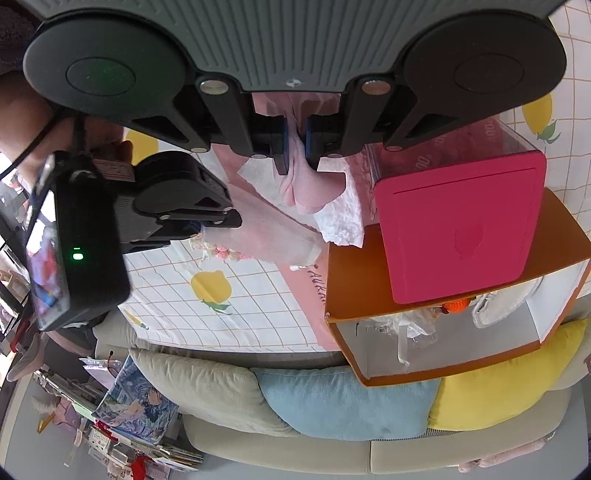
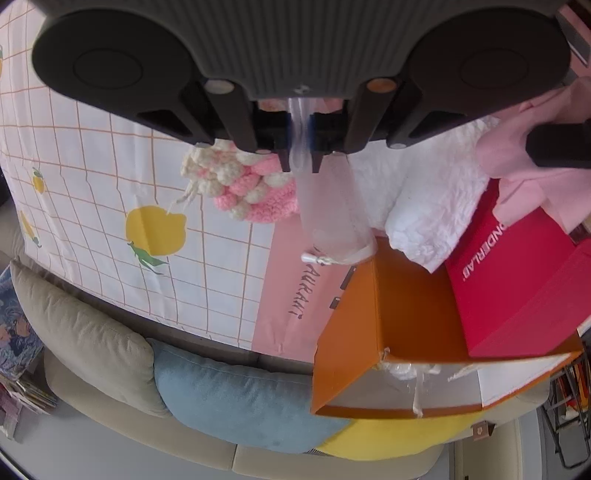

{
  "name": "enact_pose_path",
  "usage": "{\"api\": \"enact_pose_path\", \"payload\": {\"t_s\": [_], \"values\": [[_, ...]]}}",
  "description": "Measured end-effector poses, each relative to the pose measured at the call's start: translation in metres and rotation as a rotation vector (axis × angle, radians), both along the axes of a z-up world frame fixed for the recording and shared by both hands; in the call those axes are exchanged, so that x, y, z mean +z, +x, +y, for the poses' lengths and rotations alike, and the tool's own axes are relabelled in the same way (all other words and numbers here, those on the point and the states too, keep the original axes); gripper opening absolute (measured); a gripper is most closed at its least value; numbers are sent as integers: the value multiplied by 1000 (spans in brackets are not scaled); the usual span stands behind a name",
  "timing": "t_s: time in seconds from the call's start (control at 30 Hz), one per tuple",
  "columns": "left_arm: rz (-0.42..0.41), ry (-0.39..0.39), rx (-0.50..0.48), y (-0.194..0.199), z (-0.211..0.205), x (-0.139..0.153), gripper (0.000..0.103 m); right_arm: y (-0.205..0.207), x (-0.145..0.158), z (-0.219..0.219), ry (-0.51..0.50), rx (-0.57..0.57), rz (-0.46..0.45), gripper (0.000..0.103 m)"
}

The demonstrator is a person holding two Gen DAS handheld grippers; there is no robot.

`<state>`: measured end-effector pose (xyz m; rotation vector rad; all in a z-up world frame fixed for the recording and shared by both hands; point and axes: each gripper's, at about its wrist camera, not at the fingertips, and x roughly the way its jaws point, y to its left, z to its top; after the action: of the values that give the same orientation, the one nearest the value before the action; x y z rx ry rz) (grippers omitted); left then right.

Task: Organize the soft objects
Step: 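Grasp the pink cloth with the left gripper while the right gripper grasps the clear plastic cone, then carry the pink cloth and cone into the orange box and open both grippers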

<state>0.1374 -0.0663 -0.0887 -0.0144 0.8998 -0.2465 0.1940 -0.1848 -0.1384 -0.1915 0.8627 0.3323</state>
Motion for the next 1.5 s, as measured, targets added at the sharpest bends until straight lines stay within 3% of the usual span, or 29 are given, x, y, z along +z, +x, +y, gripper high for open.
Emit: {"api": "enact_pose_path", "payload": {"t_s": [0.63, 0.9, 1.23, 1.5], "values": [[-59, -100, 53, -27, 28, 33, 9, -102, 95, -14, 168, 23, -102, 1], [-109, -132, 94, -43, 50, 52, 9, -131, 125, -6, 172, 54, -160, 1], [-214, -177, 186, -43, 95, 84, 9, -126, 157, 14, 167, 101, -238, 1], [-273, -160, 220, -8, 135, 104, 9, -76, 179, 45, 194, 160, -295, 1]]}}
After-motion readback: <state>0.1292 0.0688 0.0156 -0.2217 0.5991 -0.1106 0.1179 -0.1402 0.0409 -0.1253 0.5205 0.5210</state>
